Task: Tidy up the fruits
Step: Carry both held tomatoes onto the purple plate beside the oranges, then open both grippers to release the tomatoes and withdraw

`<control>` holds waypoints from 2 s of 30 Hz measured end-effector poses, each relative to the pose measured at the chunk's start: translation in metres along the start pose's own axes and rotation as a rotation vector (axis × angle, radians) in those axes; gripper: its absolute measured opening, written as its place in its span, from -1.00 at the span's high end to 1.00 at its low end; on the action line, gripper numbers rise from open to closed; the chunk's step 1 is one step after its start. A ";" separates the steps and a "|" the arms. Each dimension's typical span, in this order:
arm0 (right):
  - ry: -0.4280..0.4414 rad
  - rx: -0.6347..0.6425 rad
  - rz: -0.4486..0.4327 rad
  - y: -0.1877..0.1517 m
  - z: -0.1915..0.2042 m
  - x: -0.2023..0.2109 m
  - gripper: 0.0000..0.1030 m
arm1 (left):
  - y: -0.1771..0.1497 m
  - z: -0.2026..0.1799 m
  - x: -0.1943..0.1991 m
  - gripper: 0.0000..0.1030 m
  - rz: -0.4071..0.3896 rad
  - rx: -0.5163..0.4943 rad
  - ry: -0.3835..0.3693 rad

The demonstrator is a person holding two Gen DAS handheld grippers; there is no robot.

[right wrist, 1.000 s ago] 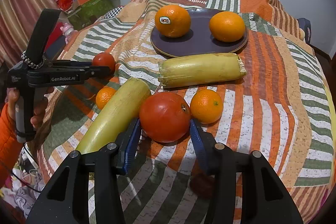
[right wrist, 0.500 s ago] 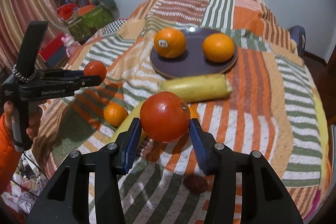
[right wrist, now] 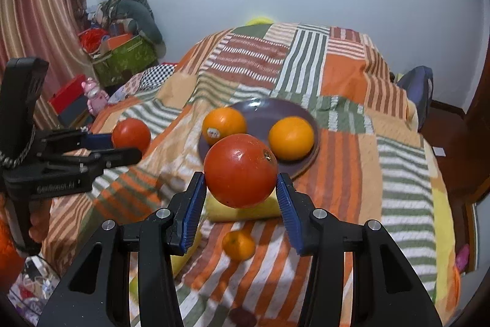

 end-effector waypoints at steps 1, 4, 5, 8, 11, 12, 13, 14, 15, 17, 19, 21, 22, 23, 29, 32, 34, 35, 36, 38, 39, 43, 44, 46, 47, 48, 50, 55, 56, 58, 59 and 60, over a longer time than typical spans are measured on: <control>-0.003 -0.002 -0.003 0.002 -0.002 -0.002 0.14 | 0.001 -0.003 -0.003 0.13 0.003 -0.002 -0.003; -0.009 -0.002 -0.003 0.004 -0.007 -0.008 0.14 | 0.003 -0.009 -0.014 0.13 0.013 -0.014 -0.016; -0.011 -0.002 -0.001 0.004 -0.008 -0.010 0.14 | 0.003 -0.011 -0.018 0.13 0.017 -0.018 -0.018; -0.014 0.000 0.007 0.004 -0.012 -0.017 0.14 | 0.003 -0.015 -0.030 0.13 0.034 -0.029 -0.024; -0.011 -0.004 0.019 0.003 -0.015 -0.026 0.14 | 0.001 -0.018 -0.042 0.13 0.049 -0.031 -0.032; -0.010 -0.004 0.025 0.003 -0.017 -0.030 0.14 | 0.000 -0.019 -0.045 0.13 0.054 -0.032 -0.034; -0.010 -0.002 0.029 0.002 -0.017 -0.032 0.14 | -0.001 -0.019 -0.051 0.13 0.062 -0.034 -0.037; -0.010 0.003 0.037 0.001 -0.017 -0.036 0.14 | -0.002 -0.021 -0.053 0.13 0.067 -0.034 -0.039; -0.008 0.009 0.045 -0.001 -0.017 -0.040 0.14 | -0.004 -0.021 -0.058 0.13 0.075 -0.035 -0.041; -0.001 0.021 0.061 -0.003 -0.017 -0.048 0.14 | -0.006 -0.022 -0.066 0.13 0.090 -0.039 -0.046; -0.003 0.040 0.072 -0.005 -0.017 -0.054 0.14 | -0.008 -0.024 -0.073 0.13 0.103 -0.042 -0.049; 0.001 0.054 0.080 -0.007 -0.016 -0.058 0.14 | -0.011 -0.025 -0.081 0.13 0.116 -0.040 -0.053; 0.004 0.062 0.085 -0.009 -0.015 -0.060 0.14 | -0.011 -0.025 -0.084 0.13 0.122 -0.038 -0.055; 0.007 0.071 0.093 -0.010 -0.014 -0.062 0.14 | -0.012 -0.025 -0.088 0.13 0.128 -0.036 -0.057; 0.015 0.100 0.130 -0.018 -0.018 -0.076 0.14 | -0.015 -0.023 -0.103 0.13 0.143 -0.023 -0.052; 0.029 0.112 0.144 -0.022 -0.017 -0.080 0.14 | -0.018 -0.020 -0.110 0.13 0.156 -0.017 -0.048; 0.034 0.127 0.149 -0.023 -0.015 -0.081 0.14 | -0.019 -0.019 -0.113 0.13 0.161 -0.016 -0.044; 0.036 0.131 0.150 -0.024 -0.015 -0.082 0.14 | -0.019 -0.019 -0.115 0.13 0.160 -0.015 -0.042; 0.042 0.132 0.152 -0.024 -0.014 -0.082 0.14 | -0.018 -0.018 -0.116 0.13 0.159 -0.014 -0.040; 0.052 0.132 0.160 -0.025 -0.013 -0.085 0.14 | -0.018 -0.017 -0.119 0.13 0.162 -0.007 -0.035; 0.055 0.130 0.166 -0.027 -0.013 -0.086 0.14 | -0.017 -0.016 -0.120 0.13 0.165 0.001 -0.032; 0.053 0.125 0.208 -0.036 -0.011 -0.093 0.13 | -0.020 -0.012 -0.123 0.09 0.181 0.012 -0.023; 0.053 0.118 0.220 -0.039 -0.012 -0.094 0.13 | -0.019 -0.011 -0.122 0.04 0.177 0.012 -0.021; 0.053 0.109 0.218 -0.039 -0.013 -0.092 0.13 | -0.017 -0.010 -0.118 -0.03 0.170 0.011 -0.023; 0.052 0.106 0.215 -0.038 -0.014 -0.091 0.12 | -0.015 -0.009 -0.115 -0.10 0.163 0.008 -0.020; 0.050 0.104 0.209 -0.036 -0.014 -0.089 0.08 | -0.013 -0.008 -0.112 -0.15 0.155 0.005 -0.017; 0.037 0.103 0.188 -0.030 -0.016 -0.083 -0.05 | -0.010 -0.008 -0.105 -0.16 0.145 0.003 -0.017; 0.018 0.095 0.144 -0.019 -0.021 -0.062 -0.19 | -0.013 -0.007 -0.093 -0.17 0.151 -0.012 -0.014; 0.012 0.094 0.139 -0.019 -0.023 -0.057 -0.22 | -0.015 -0.007 -0.090 -0.20 0.155 -0.022 -0.011; 0.002 0.091 0.135 -0.021 -0.025 -0.048 -0.27 | -0.022 -0.005 -0.087 -0.33 0.164 -0.045 0.001; -0.002 0.090 0.136 -0.023 -0.026 -0.044 -0.30 | -0.027 -0.004 -0.085 -0.36 0.170 -0.060 0.009; -0.007 0.088 0.138 -0.025 -0.027 -0.040 -0.33 | -0.032 -0.002 -0.084 -0.36 0.179 -0.071 0.015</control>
Point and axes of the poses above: each gripper's, at about its wrist camera, not at the fingertips, and x roughly against the way its jaws point, z to its left, y to its top, the point moved 10 cm from there along -x, roughly the way its jaws point, and after that the axes turned 12 degrees about -z, right-handed, at the moved point
